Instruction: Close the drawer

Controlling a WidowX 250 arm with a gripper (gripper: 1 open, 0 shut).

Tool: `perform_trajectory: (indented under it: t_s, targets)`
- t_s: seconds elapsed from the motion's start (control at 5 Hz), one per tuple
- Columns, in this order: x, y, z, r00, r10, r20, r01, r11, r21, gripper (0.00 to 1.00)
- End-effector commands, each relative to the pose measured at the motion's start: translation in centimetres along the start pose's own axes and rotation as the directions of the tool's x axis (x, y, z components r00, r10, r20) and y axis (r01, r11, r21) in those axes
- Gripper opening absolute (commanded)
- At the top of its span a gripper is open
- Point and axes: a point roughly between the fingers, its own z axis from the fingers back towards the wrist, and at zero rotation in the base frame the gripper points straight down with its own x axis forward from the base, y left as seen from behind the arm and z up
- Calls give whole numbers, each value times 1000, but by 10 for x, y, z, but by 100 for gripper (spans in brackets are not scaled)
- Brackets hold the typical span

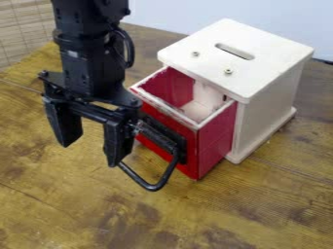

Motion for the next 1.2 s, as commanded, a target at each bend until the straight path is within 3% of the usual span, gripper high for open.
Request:
perform_trajectory:
  t_s: [0.0,0.4,1.0]
  targets:
    - [0,-5,-4,999,-36,5,36,999,-4,100]
    - [-5,2,-14,1000,4,6,-4,1000,-16,100]
    - [16,-6,9,984,-178,8,178,984,-11,100]
